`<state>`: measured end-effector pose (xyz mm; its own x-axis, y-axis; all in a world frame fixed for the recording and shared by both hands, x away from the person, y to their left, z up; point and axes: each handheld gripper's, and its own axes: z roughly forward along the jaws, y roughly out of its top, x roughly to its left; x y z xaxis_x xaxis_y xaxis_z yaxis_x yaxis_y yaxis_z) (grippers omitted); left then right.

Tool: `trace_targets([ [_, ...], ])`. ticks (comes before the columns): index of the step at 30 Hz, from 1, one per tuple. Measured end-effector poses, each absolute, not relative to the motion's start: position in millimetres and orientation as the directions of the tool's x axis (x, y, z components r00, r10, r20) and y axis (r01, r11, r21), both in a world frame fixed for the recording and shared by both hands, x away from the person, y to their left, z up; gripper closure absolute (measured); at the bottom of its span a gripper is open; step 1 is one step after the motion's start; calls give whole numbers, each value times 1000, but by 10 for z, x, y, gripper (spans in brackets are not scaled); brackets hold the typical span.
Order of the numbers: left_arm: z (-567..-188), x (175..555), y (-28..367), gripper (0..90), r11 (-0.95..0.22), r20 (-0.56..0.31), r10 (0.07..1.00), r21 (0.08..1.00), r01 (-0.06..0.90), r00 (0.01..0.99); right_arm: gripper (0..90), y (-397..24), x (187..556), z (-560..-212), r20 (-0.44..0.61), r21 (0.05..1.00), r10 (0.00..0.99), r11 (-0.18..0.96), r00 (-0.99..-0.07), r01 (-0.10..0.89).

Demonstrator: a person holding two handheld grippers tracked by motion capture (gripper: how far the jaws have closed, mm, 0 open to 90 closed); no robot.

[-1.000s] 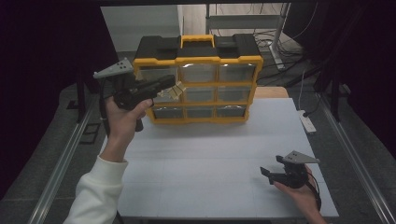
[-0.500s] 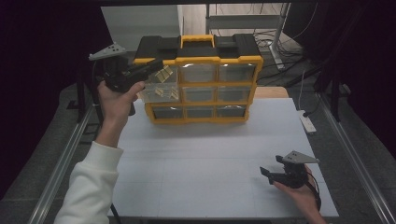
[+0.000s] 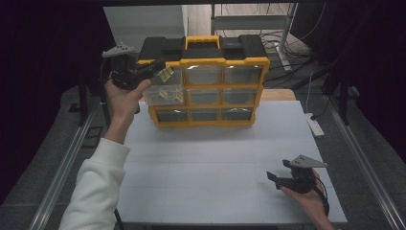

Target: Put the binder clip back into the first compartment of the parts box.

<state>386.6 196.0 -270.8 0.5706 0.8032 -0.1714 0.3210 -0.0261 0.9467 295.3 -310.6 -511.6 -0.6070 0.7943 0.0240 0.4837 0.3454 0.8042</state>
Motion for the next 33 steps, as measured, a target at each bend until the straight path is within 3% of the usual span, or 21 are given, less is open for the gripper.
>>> trace_targets([
  [8, -2754, 3911, 1921, 882, -54, -138, 817, 948, 313, 560, 174, -3114, 2957, -5123, 24, 803, 794, 347, -607, 485],
  [12, -2755, 3879, 1904, 685, -68, -119, 810, 953, 294, 573, 174, -3111, 2953, -5122, 22, 803, 794, 347, -607, 484],
  [13, -2754, 3855, 1902, 685, -63, -121, 803, 956, 285, 583, 174, -3110, 2953, -5122, 19, 802, 795, 349, -606, 484],
  [15, -2756, 3822, 1906, 533, -55, -136, 780, 957, 285, 610, 174, -3112, 2955, -5124, 22, 803, 794, 348, -608, 484],
  [20, -2805, 3707, 1908, 352, -62, -137, 756, 959, 278, 640, 174, -3118, 2960, -5128, 27, 803, 794, 344, -607, 487],
  [33, -2928, 3405, 1939, 293, -46, -181, 663, 959, 281, 726, 176, -3137, 2951, -5119, 30, 807, 802, 333, -597, 487],
])
